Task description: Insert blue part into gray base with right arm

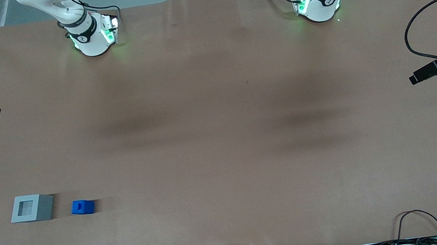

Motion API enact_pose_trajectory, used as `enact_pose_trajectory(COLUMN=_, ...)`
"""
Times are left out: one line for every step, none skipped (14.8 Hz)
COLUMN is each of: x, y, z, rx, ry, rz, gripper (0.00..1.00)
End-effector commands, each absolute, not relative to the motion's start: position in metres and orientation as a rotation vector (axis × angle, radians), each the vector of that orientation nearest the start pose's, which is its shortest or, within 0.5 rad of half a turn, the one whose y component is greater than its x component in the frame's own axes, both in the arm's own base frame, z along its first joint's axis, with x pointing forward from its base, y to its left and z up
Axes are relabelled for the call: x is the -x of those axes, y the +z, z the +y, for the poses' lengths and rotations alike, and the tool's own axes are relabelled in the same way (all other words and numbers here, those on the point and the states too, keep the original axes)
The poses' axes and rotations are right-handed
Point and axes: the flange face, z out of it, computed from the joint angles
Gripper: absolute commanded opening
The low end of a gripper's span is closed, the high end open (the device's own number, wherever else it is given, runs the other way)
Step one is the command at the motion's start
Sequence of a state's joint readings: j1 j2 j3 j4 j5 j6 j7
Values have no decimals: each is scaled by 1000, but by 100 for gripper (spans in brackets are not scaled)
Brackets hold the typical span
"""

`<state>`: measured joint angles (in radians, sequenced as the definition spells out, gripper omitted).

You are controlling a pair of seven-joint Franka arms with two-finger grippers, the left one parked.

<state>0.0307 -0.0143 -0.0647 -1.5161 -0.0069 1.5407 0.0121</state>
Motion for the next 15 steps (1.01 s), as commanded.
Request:
enact_pose_trajectory(x=-547, y=657, z=-17, rx=3149, ry=-60, rz=93, gripper=100)
enact_pose_trajectory(x=-547, y=658, z=-17, rx=3149, ry=-63, rz=93, gripper=100)
enact_pose_trajectory(x=-547, y=658, z=-18, rx=3149, ry=-63, rz=95, gripper=100)
enact_pose_trajectory(x=-547, y=658, z=-18, rx=3151, ry=-63, rz=95, gripper=100)
enact_pose_trajectory(x=-547, y=658, z=-19, rx=3151, ry=-65, rz=95, gripper=100)
enact_pose_trajectory(x=-549, y=654, z=-23, rx=3151, ry=-53, rz=105, gripper=100)
enact_pose_trajectory(x=-553, y=648, z=-27, rx=3152, ry=-43, rz=114, gripper=100)
enact_pose_trajectory(x=-560, y=637, z=-37, rx=3149, ry=-41, rz=145, gripper=100)
enact_pose_trajectory(x=-566, y=629, z=-44, rx=3150, ry=-34, rz=157, gripper=100)
enact_pose_trajectory(x=-574, y=614, z=-44, rx=3153, ry=7, rz=145, gripper=100)
enact_pose_trajectory(x=-580, y=601, z=-42, rx=3154, ry=41, rz=140, gripper=100)
enact_pose_trajectory(x=-588, y=588, z=-43, rx=3155, ry=58, rz=142, gripper=100)
enact_pose_trajectory(x=-596, y=576, z=-44, rx=3154, ry=59, rz=144, gripper=100)
enact_pose_trajectory(x=-600, y=568, z=-46, rx=3155, ry=63, rz=148, gripper=100)
enact_pose_trajectory(x=-604, y=560, z=-49, rx=3155, ry=73, rz=155, gripper=100)
